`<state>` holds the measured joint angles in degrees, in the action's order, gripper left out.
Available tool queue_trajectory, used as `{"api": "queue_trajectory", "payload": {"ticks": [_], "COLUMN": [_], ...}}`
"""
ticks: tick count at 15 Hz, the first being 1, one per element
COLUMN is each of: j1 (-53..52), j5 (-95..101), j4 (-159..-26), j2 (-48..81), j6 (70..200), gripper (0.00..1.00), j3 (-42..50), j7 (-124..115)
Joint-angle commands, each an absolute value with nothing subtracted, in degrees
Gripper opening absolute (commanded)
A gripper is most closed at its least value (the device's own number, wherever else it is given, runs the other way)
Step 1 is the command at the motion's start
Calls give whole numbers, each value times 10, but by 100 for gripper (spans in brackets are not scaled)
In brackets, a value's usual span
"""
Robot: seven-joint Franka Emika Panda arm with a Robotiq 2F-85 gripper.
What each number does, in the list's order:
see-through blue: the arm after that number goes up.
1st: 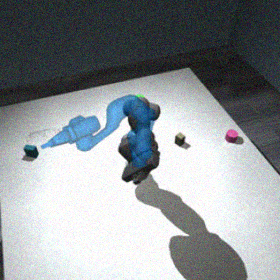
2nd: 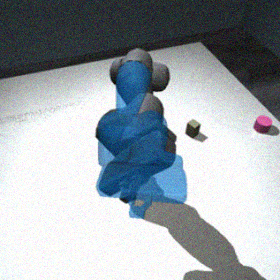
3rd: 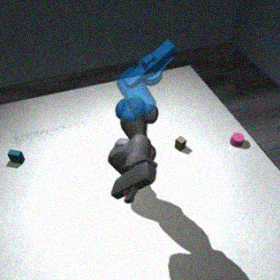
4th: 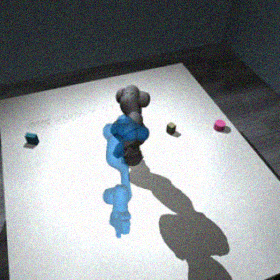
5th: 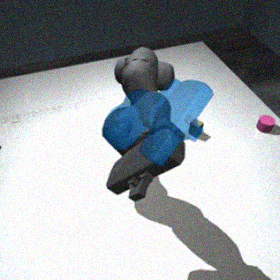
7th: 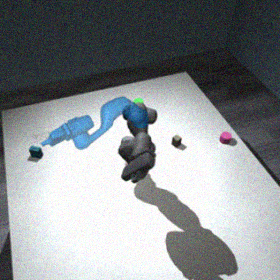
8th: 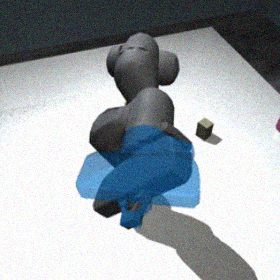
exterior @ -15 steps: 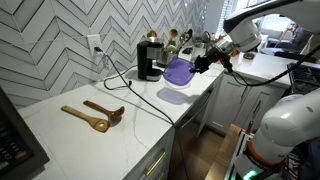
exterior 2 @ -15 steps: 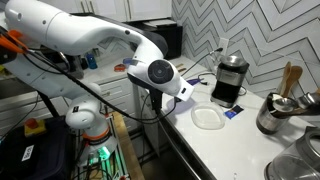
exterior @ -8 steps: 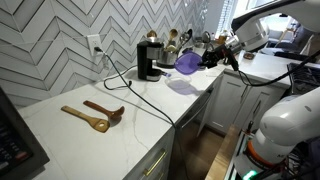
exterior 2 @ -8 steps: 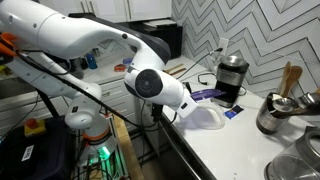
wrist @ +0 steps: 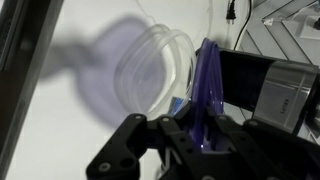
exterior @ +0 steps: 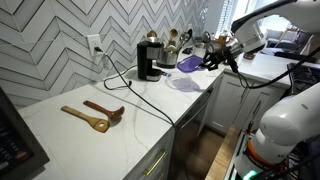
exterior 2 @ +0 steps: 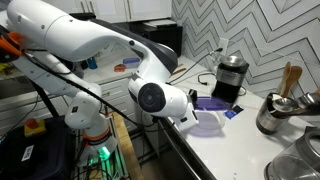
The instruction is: Put the blue lid on the clear bowl on the right
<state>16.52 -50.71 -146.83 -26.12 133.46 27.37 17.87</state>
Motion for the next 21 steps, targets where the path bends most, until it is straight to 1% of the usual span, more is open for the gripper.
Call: {"api": "queue_trajectory", "payload": {"ticks": [1, 7, 21], "j1": [171, 176, 178], "j5": [-523, -540, -594], "j4": [-1446, -1424, -1400], "j2": [-214, -167, -106], "j6": [1298, 1275, 1245], "gripper": [3, 3, 3], "j3": [280, 279, 258], "j7": [162, 174, 190]}}
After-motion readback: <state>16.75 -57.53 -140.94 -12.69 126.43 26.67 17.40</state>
